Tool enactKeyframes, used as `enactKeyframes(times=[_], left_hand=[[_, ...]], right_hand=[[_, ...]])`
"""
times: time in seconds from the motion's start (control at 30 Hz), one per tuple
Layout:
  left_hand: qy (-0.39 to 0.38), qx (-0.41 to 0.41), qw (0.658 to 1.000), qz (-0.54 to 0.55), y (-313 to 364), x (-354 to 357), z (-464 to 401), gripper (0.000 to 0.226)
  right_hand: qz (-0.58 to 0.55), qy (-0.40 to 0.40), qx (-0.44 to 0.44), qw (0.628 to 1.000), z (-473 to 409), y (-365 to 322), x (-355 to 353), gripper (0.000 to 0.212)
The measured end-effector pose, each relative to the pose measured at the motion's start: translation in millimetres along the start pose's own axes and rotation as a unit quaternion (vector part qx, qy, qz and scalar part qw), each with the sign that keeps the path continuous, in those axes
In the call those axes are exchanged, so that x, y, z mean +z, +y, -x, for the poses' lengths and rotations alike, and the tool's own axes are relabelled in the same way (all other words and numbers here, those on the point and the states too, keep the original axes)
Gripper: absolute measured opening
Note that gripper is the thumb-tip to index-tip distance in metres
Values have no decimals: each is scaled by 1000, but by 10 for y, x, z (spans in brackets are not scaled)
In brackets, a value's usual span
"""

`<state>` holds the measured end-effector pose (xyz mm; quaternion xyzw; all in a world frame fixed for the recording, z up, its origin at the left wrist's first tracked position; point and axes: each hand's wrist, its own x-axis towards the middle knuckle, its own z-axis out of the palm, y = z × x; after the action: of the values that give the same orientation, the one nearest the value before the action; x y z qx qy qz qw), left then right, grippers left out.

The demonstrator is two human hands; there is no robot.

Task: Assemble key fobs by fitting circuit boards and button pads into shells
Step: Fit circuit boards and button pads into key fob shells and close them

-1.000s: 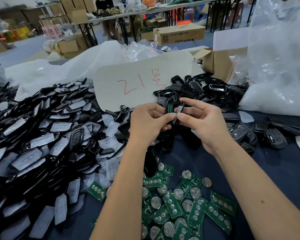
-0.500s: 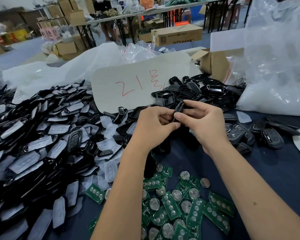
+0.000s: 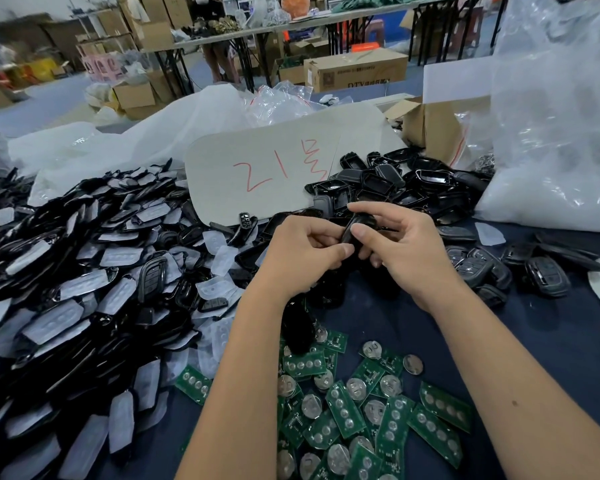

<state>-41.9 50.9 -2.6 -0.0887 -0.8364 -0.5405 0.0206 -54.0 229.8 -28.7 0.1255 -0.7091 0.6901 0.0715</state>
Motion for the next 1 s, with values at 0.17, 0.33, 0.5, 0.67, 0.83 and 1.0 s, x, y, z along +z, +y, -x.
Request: enactKeyframes(times=[0.17, 0.33, 0.5, 0.67, 0.83, 1.0], left_hand=[[-6, -23, 996, 83, -22, 11, 21, 13], [23, -94, 969, 228, -27, -45, 31, 11], [26, -113, 958, 262, -38, -131, 55, 14], [12, -116, 945, 307, -26, -147, 59, 18], [22, -129, 932, 338, -27, -150, 58, 18], [23, -123, 934, 333, -28, -150, 63, 16]], right_hand=[[-21, 9, -1, 1000, -5, -12, -13, 22], [39, -54, -21, 998, 5, -23, -76, 48], [74, -75, -46, 993, -2, 3, -20, 43], [39, -69, -24, 997, 6, 3, -9, 41], [4, -61, -23, 998, 19, -18, 1, 41], [9, -56, -13, 998, 32, -30, 19, 42]])
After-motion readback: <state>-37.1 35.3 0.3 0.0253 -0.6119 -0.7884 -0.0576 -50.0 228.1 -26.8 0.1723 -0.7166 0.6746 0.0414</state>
